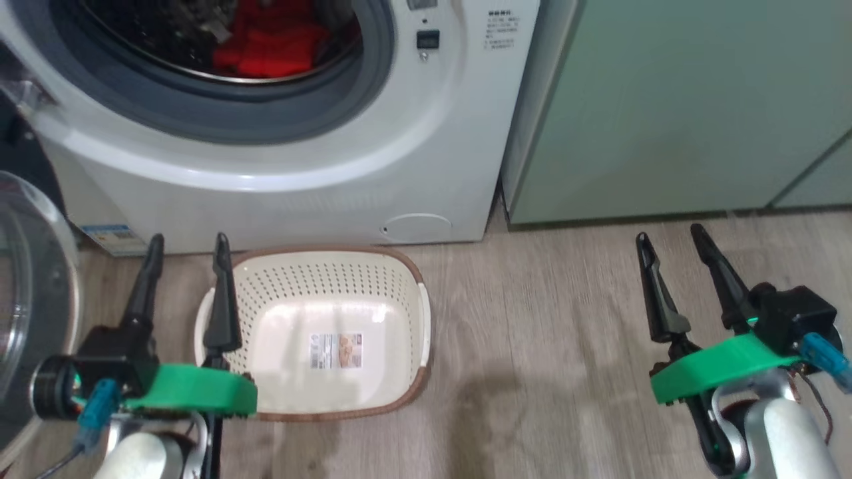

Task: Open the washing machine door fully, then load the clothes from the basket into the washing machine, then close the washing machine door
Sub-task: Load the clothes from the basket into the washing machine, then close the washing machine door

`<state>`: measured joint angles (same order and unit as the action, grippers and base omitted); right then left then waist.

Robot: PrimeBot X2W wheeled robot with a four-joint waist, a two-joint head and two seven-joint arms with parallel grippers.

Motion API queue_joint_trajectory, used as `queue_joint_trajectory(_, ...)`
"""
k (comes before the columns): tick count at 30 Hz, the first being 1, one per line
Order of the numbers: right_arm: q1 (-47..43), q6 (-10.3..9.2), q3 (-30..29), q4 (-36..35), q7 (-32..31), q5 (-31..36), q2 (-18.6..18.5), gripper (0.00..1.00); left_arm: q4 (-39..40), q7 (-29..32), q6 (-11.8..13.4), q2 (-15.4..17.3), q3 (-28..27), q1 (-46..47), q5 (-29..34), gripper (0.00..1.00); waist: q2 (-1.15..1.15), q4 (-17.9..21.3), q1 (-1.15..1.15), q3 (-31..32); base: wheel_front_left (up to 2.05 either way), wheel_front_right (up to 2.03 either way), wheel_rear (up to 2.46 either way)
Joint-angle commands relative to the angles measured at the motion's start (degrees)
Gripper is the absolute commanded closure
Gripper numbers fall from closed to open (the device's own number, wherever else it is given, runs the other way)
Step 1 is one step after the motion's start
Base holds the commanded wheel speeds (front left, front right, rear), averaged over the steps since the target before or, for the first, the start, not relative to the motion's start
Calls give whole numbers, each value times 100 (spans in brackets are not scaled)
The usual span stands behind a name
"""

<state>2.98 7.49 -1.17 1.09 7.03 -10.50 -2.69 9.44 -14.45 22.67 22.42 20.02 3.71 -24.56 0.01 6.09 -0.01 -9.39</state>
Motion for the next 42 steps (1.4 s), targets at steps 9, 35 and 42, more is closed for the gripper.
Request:
queue_joint_trajectory(9, -312, 0, 93, -474, -255, 84, -19, 0, -137, -54, -217, -109, -273, -217, 173, 0, -1, -83, 1, 549, 0, 0, 0)
queue_joint_trajectory(35, -662, 0, 46, -739, -457, 84, -19, 0, -550, -54, -338, -257, -458, -540, 67, 0, -1, -52, 1, 916, 0, 0, 0)
queue_joint_trajectory(42, -667, 0, 52, -744, -453, 80, -19, 0, -585, -54, -335, -267, -455, -551, 62, 0, -1, -44, 1, 915, 0, 0, 0)
